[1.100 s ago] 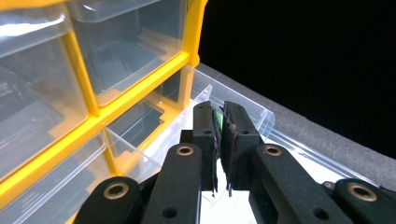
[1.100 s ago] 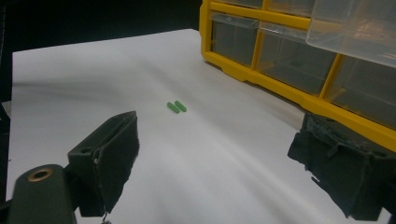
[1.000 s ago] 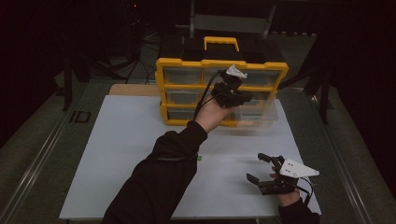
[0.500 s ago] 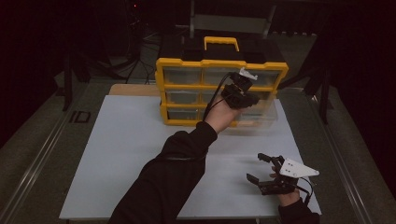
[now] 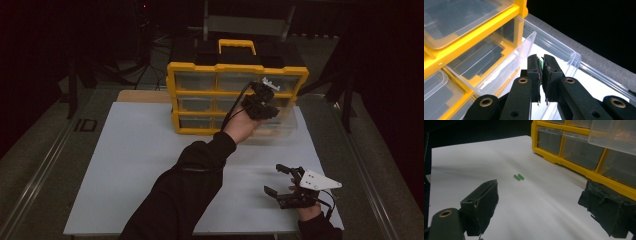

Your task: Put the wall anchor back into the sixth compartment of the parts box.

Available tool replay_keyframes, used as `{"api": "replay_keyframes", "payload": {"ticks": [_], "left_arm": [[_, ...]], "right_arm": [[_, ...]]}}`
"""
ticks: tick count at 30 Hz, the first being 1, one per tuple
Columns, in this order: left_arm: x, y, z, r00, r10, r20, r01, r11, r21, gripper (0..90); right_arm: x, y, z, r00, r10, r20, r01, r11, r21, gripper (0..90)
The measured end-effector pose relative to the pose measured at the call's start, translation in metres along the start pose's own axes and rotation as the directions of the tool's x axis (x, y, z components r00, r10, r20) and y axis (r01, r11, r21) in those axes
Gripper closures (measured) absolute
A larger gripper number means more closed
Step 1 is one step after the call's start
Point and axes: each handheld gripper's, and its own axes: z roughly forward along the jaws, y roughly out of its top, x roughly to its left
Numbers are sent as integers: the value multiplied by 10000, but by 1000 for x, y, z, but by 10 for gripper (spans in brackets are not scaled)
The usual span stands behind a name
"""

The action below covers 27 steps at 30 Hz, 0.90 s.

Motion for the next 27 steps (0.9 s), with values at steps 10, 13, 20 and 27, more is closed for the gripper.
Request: {"api": "replay_keyframes", "payload": {"ticks": [10, 13, 20, 27], "left_arm": [[-1, 0, 11, 9999, -19, -103, 23, 9990, 439, 832], [-1, 0, 13, 9999, 5, -171, 4, 9987, 509, 829], [-3, 1, 14, 9999, 132, -14, -131, 9981, 594, 747], [-4, 3, 5, 10000, -7, 49, 6, 9998, 217, 515]], "right_arm": [[0, 0, 0, 10000, 14, 1, -14, 10000, 20, 127], [-1, -1, 0, 10000, 20, 7, -20, 10000, 11, 127], [0, -1, 0, 10000, 78, 8, -78, 9999, 66, 127], [0, -1, 0, 10000, 59, 17, -59, 9999, 87, 127]]}}
